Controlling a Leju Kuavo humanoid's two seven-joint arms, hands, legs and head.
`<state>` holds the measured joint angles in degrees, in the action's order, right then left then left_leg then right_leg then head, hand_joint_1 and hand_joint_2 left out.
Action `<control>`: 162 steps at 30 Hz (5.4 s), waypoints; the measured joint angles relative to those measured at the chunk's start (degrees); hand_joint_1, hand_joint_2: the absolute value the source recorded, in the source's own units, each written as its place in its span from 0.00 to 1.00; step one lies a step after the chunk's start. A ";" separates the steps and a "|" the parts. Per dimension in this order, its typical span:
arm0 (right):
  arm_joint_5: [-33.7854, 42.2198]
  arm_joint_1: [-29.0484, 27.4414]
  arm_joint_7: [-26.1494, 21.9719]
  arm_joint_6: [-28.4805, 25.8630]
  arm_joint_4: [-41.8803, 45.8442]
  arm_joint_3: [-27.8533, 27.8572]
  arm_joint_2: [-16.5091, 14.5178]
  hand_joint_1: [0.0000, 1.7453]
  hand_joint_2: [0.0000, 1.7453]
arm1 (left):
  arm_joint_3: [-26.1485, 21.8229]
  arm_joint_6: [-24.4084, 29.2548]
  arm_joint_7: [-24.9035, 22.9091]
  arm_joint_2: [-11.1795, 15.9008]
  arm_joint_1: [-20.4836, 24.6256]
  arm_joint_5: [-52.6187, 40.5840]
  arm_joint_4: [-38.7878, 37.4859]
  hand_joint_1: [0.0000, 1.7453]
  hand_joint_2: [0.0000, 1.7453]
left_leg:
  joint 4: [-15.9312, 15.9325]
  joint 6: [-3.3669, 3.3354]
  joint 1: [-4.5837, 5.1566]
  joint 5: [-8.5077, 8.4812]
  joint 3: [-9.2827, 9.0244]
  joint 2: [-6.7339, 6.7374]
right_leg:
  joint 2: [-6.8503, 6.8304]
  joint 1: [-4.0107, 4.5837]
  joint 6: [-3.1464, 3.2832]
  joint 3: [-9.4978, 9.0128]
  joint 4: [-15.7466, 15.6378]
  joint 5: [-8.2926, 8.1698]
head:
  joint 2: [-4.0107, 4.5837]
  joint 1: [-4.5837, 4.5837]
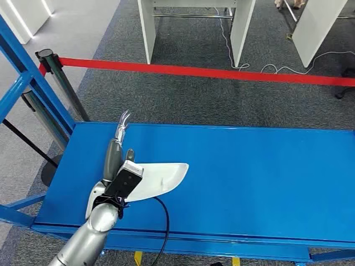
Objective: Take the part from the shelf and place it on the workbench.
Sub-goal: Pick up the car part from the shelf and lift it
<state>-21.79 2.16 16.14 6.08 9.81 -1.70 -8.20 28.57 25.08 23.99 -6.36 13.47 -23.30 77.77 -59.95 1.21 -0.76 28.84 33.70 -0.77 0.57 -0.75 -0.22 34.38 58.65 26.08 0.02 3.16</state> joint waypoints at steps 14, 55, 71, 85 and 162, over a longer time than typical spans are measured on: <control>-0.90 0.14 -0.62 -0.17 0.01 -0.03 0.00 0.00 0.00 | -0.04 1.17 0.19 -0.36 0.01 -1.38 -0.94 0.00 0.00 | 0.33 -3.37 0.28 -4.76 4.00 0.47 | -0.21 0.14 -1.51 -0.78 7.75 6.53 | -0.01 -0.73; -6.20 0.79 -1.15 2.03 0.02 -1.29 0.01 0.00 0.00 | 12.65 -4.32 -7.80 -1.18 13.38 -21.34 -16.98 0.00 1.00 | -11.53 -0.60 0.27 3.68 6.20 0.66 | -0.42 -0.23 0.16 -1.99 -0.44 1.99 | 0.00 -0.78; -7.05 0.93 -1.40 1.72 0.02 -1.28 0.00 0.00 0.00 | 19.55 -7.82 -7.94 -1.97 12.06 -23.63 -21.31 0.00 1.00 | 2.05 -3.77 0.49 -3.09 0.28 0.77 | -0.43 0.23 -2.30 5.26 13.48 8.87 | -0.01 -1.46; -7.79 0.96 -1.14 1.57 0.02 -1.27 0.02 0.00 0.00 | 23.33 -5.29 -10.72 -1.24 10.77 -29.88 -21.89 0.00 1.00 | 1.31 -2.98 0.69 -2.85 0.55 0.57 | -0.53 0.04 -2.37 -2.12 -0.22 2.57 | -0.01 -1.52; -16.46 0.80 1.39 -3.95 0.04 0.52 0.02 0.00 0.00 | 5.32 15.10 -21.04 -6.47 14.29 -54.06 -43.25 0.00 1.00 | 2.10 -3.59 0.60 -2.73 -0.18 0.63 | -0.41 0.13 -1.80 1.52 4.03 4.34 | 0.00 -1.23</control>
<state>-38.26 2.95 17.53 2.13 9.86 -1.18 -8.17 33.88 40.18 2.94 -12.83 27.76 -77.36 34.52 -57.85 -2.37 -0.16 26.11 33.53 -0.14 0.15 -0.62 -2.02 35.91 62.68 30.42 0.02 1.92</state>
